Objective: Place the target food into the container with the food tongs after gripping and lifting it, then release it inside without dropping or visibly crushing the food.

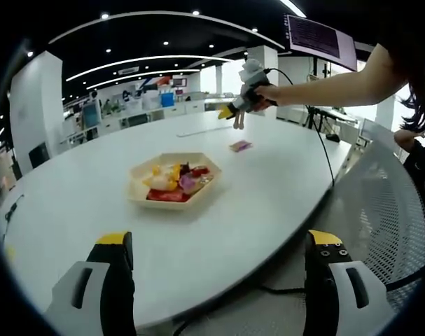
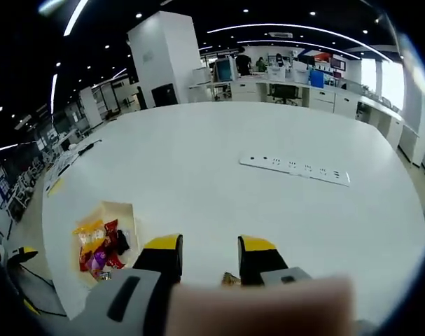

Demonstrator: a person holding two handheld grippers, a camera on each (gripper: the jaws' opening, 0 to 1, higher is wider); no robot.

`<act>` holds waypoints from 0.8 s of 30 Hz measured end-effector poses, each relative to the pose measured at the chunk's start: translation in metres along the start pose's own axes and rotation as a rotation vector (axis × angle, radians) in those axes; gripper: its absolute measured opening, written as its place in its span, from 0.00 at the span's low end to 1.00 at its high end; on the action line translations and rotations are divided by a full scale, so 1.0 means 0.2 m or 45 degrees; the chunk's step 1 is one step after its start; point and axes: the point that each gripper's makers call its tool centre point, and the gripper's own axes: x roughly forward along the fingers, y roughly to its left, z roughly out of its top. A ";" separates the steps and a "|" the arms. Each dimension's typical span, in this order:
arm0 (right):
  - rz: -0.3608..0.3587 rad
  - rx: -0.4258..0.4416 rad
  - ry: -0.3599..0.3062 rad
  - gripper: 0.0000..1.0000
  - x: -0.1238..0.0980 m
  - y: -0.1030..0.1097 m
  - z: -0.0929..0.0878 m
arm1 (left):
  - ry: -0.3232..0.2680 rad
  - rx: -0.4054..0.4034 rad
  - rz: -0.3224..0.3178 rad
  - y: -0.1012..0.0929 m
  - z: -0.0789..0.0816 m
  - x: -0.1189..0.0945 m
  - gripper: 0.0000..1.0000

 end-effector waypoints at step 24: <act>0.445 -0.497 -0.055 0.28 0.02 0.10 -0.13 | 0.044 -0.003 0.011 0.01 -0.03 0.00 0.99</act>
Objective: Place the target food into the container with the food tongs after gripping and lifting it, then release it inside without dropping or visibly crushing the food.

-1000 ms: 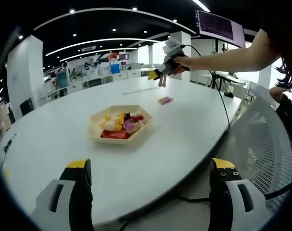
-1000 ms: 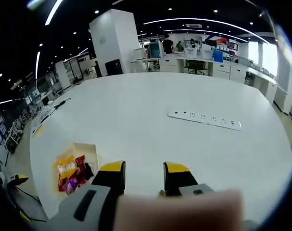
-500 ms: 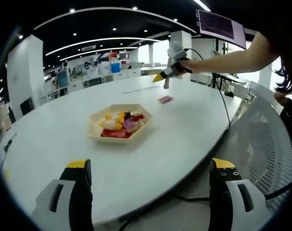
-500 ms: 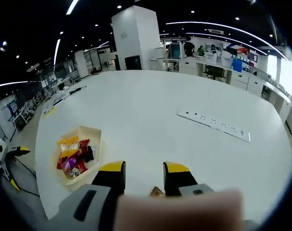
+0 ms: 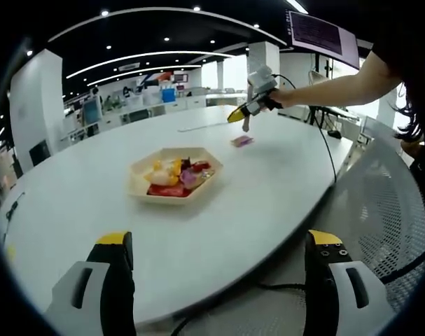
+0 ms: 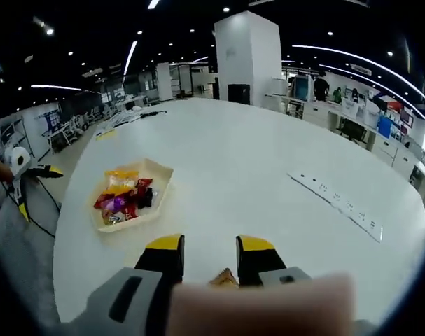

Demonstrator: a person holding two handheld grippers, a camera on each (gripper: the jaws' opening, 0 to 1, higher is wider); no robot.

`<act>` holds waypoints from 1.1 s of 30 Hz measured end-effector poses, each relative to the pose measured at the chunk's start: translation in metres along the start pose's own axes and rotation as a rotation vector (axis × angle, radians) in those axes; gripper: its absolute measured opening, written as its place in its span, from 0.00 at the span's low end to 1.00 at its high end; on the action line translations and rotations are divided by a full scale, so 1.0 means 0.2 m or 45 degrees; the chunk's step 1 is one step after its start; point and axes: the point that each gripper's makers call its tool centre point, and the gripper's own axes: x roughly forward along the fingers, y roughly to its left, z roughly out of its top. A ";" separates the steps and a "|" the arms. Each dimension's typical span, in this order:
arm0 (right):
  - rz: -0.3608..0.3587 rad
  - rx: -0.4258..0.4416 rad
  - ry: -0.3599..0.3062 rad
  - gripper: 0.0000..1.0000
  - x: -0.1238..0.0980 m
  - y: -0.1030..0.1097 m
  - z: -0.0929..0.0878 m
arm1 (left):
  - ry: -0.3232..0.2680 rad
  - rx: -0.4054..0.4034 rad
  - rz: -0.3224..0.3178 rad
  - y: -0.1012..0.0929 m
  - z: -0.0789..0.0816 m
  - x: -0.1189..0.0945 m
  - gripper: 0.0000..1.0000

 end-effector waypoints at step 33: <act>0.222 -0.378 0.088 0.29 0.12 -0.07 -0.19 | 0.042 -0.010 0.030 0.03 -0.03 0.01 0.99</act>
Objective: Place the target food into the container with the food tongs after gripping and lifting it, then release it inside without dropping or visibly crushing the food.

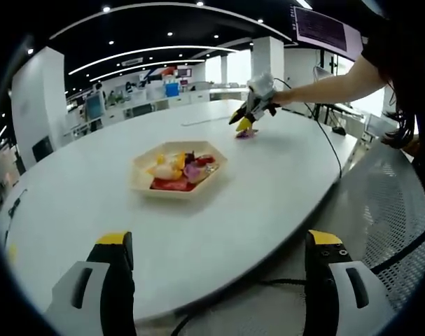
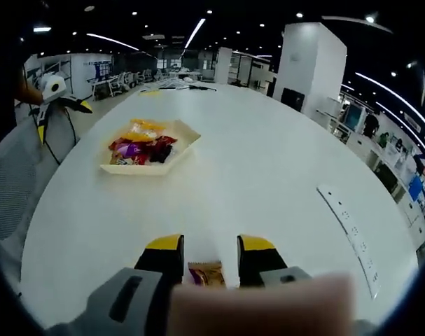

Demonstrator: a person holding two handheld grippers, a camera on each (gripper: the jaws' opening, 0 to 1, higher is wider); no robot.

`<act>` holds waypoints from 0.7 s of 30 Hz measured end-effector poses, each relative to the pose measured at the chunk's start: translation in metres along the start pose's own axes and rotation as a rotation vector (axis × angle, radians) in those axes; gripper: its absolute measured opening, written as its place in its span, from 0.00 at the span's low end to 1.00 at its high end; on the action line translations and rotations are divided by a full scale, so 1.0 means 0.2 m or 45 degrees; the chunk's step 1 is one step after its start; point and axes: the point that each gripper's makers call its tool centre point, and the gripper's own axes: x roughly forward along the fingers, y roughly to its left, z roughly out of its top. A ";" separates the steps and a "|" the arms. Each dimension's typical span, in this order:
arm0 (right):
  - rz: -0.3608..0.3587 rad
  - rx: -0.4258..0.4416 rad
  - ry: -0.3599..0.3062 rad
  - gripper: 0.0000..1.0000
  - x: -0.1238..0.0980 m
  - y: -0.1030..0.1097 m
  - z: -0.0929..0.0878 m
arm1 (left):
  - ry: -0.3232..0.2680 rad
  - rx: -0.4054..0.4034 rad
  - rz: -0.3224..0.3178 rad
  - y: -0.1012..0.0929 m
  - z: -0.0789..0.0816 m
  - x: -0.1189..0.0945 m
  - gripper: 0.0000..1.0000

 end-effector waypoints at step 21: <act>-0.240 0.213 0.015 0.20 0.01 -0.13 0.00 | -0.007 0.003 0.007 0.00 0.01 0.00 0.99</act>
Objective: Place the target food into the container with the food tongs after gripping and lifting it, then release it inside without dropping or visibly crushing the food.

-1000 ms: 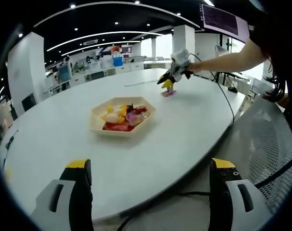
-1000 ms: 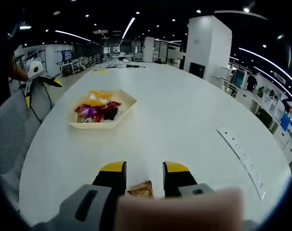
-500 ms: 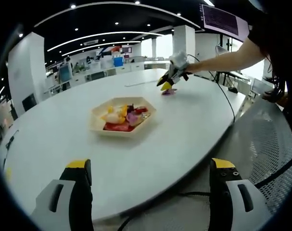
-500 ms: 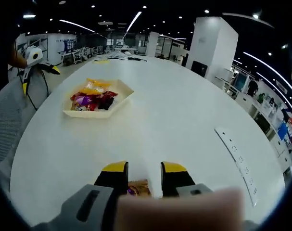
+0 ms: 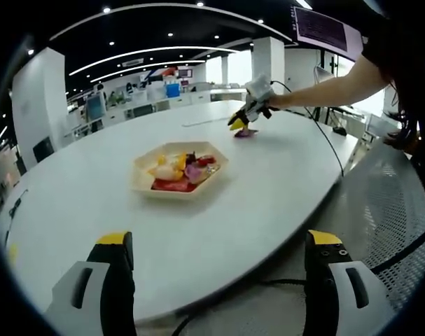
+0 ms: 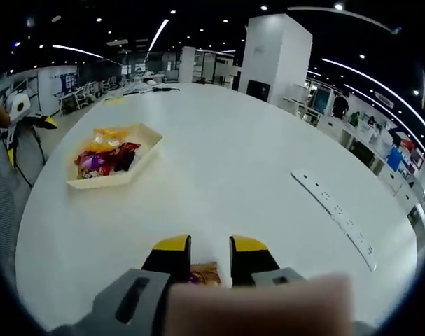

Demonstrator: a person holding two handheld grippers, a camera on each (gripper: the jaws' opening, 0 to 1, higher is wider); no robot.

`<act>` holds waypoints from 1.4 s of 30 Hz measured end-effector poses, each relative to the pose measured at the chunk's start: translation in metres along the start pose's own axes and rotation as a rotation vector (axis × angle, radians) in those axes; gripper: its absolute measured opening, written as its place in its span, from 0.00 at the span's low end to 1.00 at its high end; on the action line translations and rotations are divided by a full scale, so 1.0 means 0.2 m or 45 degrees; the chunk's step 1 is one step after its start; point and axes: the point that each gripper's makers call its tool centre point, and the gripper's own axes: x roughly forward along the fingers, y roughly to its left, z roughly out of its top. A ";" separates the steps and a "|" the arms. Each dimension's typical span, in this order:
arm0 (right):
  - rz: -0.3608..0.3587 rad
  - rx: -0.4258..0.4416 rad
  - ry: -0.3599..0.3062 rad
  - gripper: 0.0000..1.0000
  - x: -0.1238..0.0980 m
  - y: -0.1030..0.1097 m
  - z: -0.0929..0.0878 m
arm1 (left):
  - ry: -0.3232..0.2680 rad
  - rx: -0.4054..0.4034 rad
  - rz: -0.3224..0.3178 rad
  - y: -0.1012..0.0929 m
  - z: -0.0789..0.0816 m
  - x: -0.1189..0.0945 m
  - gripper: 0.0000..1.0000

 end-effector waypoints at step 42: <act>0.001 0.084 -0.004 0.21 -0.18 0.12 0.21 | -0.029 0.008 -0.021 -0.02 0.02 -0.01 0.98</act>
